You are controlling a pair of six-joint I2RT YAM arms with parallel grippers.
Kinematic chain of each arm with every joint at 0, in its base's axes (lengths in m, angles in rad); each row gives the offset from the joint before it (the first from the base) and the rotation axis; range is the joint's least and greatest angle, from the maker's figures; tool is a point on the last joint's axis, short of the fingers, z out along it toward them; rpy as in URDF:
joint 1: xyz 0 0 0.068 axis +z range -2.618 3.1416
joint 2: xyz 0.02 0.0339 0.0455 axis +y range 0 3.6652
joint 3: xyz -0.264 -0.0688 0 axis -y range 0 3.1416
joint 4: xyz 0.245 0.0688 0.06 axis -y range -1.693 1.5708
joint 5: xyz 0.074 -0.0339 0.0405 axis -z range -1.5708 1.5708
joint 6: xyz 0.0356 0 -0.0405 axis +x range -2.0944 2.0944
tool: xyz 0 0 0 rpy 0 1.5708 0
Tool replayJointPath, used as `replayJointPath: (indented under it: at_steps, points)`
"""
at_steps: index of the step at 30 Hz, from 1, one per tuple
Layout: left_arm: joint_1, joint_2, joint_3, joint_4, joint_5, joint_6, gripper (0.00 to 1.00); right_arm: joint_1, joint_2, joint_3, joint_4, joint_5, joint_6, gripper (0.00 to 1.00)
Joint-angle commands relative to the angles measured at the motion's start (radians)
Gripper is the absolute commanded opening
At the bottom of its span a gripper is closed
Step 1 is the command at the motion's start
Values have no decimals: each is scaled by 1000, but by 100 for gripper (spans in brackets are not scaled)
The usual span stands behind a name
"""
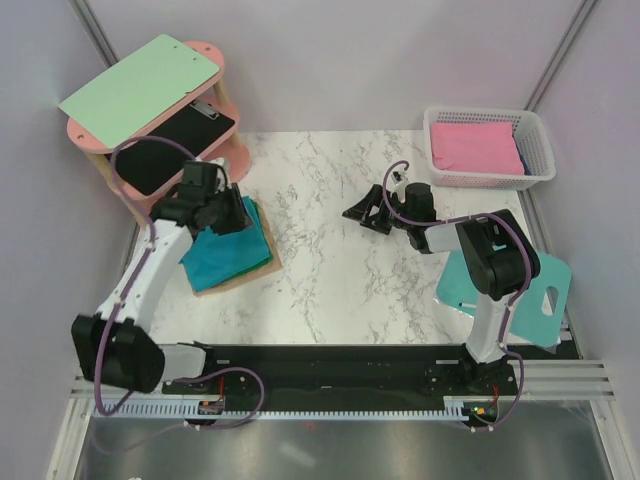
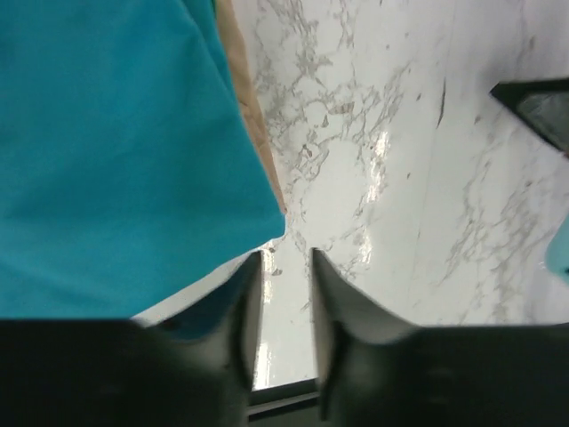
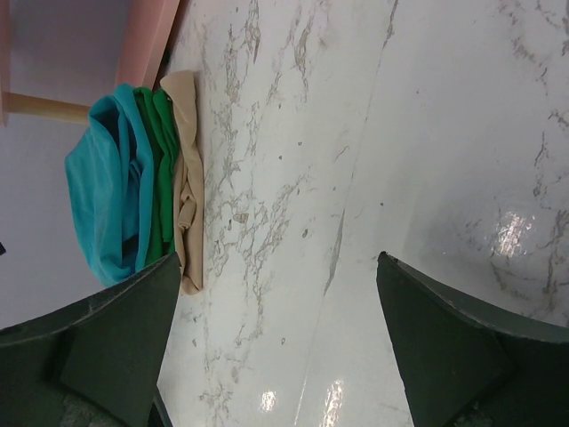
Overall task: Fold and stack the t-shirts
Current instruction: Put the neatly folded tshirt into the corner of the board with the left arm
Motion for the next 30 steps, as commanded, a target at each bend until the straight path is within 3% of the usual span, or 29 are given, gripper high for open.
replayJointPath:
  at_steps: [1,9,13,16,21,30]
  points:
    - [-154,218,125,38,-135,-68,4,2,4,6,29,-15,-17,98]
    - [-194,625,447,-18,-261,-112,2,1,4,9,23,-19,-22,98]
    - [-194,890,681,-142,-333,-123,2,2,6,9,20,-22,-22,98]
    - [-188,996,820,-254,-385,-135,2,2,4,9,13,-24,-28,98]
    - [-174,1058,826,-283,-387,-138,2,2,3,10,3,-24,-34,98]
    - [-165,980,632,-289,-420,-140,2,1,10,15,9,-28,-24,98]
